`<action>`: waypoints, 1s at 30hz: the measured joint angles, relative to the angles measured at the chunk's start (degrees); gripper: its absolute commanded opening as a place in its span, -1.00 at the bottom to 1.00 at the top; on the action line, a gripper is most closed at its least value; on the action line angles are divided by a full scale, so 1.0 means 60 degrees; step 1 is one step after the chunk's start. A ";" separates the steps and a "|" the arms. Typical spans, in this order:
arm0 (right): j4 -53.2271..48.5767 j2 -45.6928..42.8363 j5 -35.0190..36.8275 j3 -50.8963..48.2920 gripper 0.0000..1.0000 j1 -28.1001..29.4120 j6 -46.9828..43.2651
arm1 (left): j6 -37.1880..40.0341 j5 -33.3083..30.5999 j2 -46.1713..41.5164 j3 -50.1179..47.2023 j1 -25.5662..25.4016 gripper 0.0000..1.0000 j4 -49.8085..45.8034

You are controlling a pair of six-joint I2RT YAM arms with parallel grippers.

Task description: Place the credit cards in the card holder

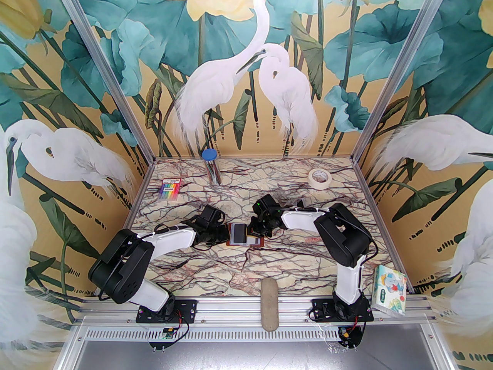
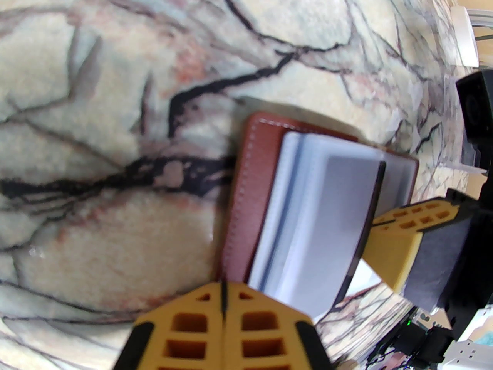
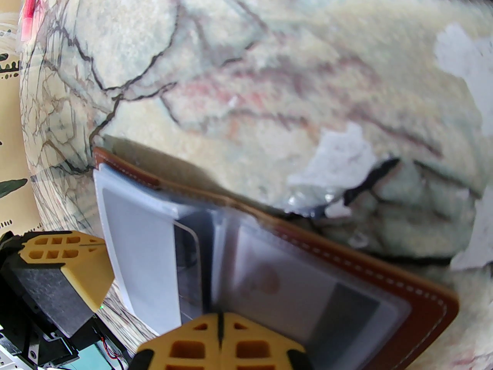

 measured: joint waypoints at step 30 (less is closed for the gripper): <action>-0.0168 0.0069 0.0033 0.0229 -0.97 0.0127 0.0331 | -0.0062 0.0138 -0.0076 -0.0339 0.0058 -1.00 0.0645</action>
